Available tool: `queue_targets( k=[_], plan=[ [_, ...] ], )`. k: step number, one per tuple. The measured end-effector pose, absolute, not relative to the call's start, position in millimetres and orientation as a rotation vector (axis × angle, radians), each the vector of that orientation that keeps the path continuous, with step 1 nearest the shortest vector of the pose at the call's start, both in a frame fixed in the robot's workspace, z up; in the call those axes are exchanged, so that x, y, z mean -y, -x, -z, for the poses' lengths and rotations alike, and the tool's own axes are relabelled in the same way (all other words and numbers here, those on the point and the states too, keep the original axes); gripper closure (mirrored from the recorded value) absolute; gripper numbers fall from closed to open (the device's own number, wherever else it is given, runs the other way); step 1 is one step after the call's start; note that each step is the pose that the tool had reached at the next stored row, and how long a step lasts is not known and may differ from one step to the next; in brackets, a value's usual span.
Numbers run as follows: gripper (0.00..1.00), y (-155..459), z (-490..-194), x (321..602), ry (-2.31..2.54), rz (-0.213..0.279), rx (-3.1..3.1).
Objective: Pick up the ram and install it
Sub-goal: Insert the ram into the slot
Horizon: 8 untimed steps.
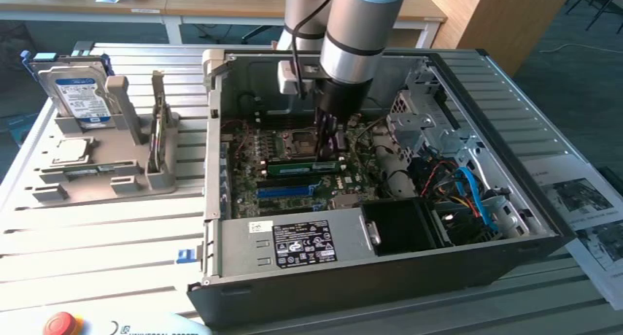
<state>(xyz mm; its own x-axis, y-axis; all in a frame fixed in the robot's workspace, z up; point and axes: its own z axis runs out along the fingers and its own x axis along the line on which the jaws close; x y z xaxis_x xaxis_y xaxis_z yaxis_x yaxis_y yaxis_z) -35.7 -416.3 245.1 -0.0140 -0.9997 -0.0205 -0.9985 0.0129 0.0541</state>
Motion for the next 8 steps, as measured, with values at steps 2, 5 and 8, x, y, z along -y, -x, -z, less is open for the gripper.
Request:
queue_targets(
  k=[2, 5, 8],
  plan=[
    [0.75, 36, -250, 416, -2.189, 0.083, 2.219],
    [0.75, 36, -260, 416, -2.189, 0.083, 2.219],
    [0.75, 36, -267, 416, -2.189, 0.083, 2.219]
  ],
)
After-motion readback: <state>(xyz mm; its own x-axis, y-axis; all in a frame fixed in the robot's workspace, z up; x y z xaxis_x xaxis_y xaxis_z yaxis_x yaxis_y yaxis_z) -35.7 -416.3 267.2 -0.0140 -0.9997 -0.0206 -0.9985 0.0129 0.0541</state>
